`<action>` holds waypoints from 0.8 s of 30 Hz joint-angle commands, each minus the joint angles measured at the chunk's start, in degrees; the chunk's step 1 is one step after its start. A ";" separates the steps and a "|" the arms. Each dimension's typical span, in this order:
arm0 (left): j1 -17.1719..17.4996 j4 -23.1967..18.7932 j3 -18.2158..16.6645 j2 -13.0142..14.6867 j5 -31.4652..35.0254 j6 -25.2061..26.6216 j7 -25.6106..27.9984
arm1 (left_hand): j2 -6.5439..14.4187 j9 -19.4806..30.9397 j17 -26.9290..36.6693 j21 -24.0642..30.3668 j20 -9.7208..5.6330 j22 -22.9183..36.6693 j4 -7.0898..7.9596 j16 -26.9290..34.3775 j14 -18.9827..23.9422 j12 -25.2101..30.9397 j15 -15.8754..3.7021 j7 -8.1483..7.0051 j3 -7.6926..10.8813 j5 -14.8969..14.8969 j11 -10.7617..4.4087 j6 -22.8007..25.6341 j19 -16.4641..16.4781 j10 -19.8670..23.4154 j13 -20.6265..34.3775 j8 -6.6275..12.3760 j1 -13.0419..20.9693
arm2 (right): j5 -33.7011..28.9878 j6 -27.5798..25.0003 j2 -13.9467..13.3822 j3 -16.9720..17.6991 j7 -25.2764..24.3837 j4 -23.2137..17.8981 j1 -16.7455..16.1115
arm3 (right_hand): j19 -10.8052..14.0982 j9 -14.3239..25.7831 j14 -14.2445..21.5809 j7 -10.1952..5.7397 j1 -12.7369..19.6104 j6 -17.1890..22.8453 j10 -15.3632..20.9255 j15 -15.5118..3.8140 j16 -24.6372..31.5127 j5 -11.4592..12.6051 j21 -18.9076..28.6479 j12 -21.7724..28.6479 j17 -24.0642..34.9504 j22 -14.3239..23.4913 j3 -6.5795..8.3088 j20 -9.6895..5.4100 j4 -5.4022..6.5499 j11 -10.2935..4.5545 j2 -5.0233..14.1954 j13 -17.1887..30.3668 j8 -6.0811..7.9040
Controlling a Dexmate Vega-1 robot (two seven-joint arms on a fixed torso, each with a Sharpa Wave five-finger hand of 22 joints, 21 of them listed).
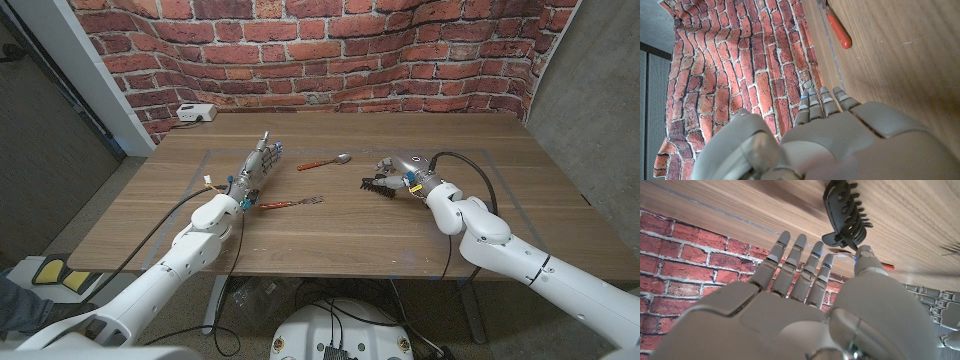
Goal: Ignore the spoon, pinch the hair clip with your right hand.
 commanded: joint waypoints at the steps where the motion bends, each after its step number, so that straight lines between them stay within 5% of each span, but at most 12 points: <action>1: -0.39 0.25 -0.18 0.27 -0.12 0.19 -0.44 | 0.17 0.23 0.21 -0.09 0.44 0.26 0.07 0.02 0.37 -0.09 -0.12 0.25 -0.36 0.01 0.03 0.56 -0.06 0.29 0.34 -0.11 0.25 | 0.13 -1.93 0.41 -1.46 -2.37 0.56 0.07 | -0.16 0.15 -0.92 -0.02 -0.66 -1.32 -1.75 -2.95 0.05 0.45 -0.18 -0.02 0.27 0.09 -0.37 0.46 -0.22 0.03 -0.25 0.24 -0.21; 16: -0.87 0.67 0.06 -0.04 -0.24 0.36 -0.88 | 0.26 0.24 0.21 -0.07 0.48 0.26 0.07 0.01 0.37 -0.09 -0.08 0.21 -0.44 -0.02 -0.03 0.61 -0.07 0.33 0.35 -0.11 0.31 | 0.38 -2.74 -2.24 -1.46 0.25 -3.26 -0.07 | -2.48 0.18 -5.31 1.24 -2.65 -5.88 -6.96 -0.88 0.01 0.75 -1.45 0.21 0.34 0.02 -1.76 2.28 -0.04 1.48 -1.51 0.34 -0.17; 24: -0.72 1.03 0.03 -0.16 -0.40 0.22 -0.98 | 0.31 0.24 0.22 -0.06 0.49 0.26 0.07 0.05 0.46 -0.07 -0.02 0.21 -0.48 -0.03 0.03 0.68 -0.07 0.38 0.35 -0.09 0.35 | 0.99 -2.01 -2.31 -1.20 1.27 -4.05 0.22 | -4.31 0.20 -9.22 3.78 -5.62 -9.15 -10.52 0.98 0.16 1.53 -2.58 0.60 0.46 -0.04 -3.21 3.91 0.84 5.32 -2.36 0.45 0.06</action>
